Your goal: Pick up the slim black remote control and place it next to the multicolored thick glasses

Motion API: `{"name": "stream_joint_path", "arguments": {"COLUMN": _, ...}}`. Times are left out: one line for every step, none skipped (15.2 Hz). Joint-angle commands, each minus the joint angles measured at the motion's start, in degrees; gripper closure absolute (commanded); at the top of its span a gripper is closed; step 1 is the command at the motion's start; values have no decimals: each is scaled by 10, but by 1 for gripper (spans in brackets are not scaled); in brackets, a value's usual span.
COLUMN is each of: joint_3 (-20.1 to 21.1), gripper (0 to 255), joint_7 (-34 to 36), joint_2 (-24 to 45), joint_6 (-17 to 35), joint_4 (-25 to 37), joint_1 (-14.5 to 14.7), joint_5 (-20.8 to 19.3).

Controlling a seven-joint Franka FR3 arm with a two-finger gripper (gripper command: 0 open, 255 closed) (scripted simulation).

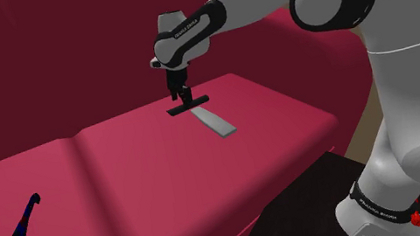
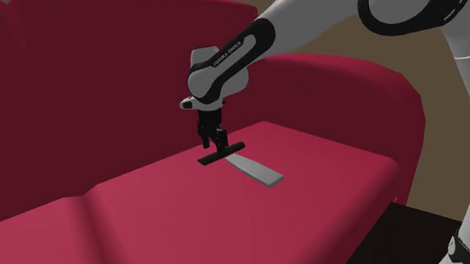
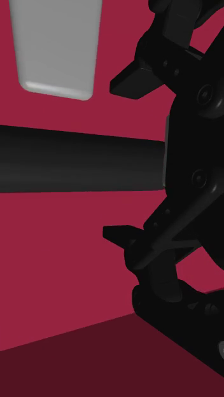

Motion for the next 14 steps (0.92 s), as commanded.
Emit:
{"name": "stream_joint_path", "arguments": {"joint_3": 1, "gripper": 0, "joint_7": -1, "joint_2": 10, "joint_6": 16, "joint_4": -6, "joint_1": 0, "joint_5": 2}}
{"name": "stream_joint_path", "arguments": {"joint_3": 1, "gripper": 0, "joint_7": -1, "joint_2": 10, "joint_6": 16, "joint_4": -6, "joint_1": 0, "joint_5": 2}}
{"name": "stream_joint_path", "arguments": {"joint_3": 1, "gripper": 0, "joint_7": -1, "joint_2": 10, "joint_6": 16, "joint_4": -6, "joint_1": 0, "joint_5": 2}}
{"name": "stream_joint_path", "arguments": {"joint_3": 1, "gripper": 0, "joint_7": -1, "joint_2": 10, "joint_6": 16, "joint_4": -6, "joint_1": 0, "joint_5": 2}}
{"name": "stream_joint_path", "arguments": {"joint_3": 1, "gripper": 0, "joint_7": -1, "joint_2": 10, "joint_6": 16, "joint_4": -6, "joint_1": 0, "joint_5": 2}}
{"name": "stream_joint_path", "arguments": {"joint_3": 1, "gripper": 0, "joint_7": -1, "joint_2": 10, "joint_6": 16, "joint_4": -6, "joint_1": 0, "joint_5": 2}}
{"name": "stream_joint_path", "arguments": {"joint_3": 1, "gripper": 0, "joint_7": -1, "joint_2": 10, "joint_6": 16, "joint_4": -6, "joint_1": 0, "joint_5": 2}}
{"name": "stream_joint_path", "arguments": {"joint_3": 1, "gripper": 0, "joint_7": -1, "joint_2": 10, "joint_6": 16, "joint_4": -6, "joint_1": 0, "joint_5": 2}}
{"name": "stream_joint_path", "arguments": {"joint_3": 1, "gripper": 0, "joint_7": -1, "joint_2": 10, "joint_6": 16, "joint_4": -6, "joint_1": 0, "joint_5": 2}}
{"name": "stream_joint_path", "arguments": {"joint_3": 1, "gripper": 255, "joint_7": -2, "joint_2": 12, "joint_6": 17, "joint_4": -5, "joint_1": -1, "joint_5": 3}}
{"name": "stream_joint_path", "arguments": {"joint_3": 1, "gripper": 255, "joint_7": -2, "joint_2": 9, "joint_6": 17, "joint_4": -8, "joint_1": -1, "joint_5": 2}}
{"name": "stream_joint_path", "arguments": {"joint_3": 1, "gripper": 255, "joint_7": -3, "joint_2": 10, "joint_6": 19, "joint_4": -9, "joint_1": -2, "joint_5": 2}}
{"name": "stream_joint_path", "arguments": {"joint_3": 1, "gripper": 255, "joint_7": -4, "joint_2": 11, "joint_6": 19, "joint_4": -8, "joint_1": -2, "joint_5": 3}}
{"name": "stream_joint_path", "arguments": {"joint_3": 0, "gripper": 255, "joint_7": -5, "joint_2": 10, "joint_6": 19, "joint_4": -10, "joint_1": -3, "joint_5": 3}}
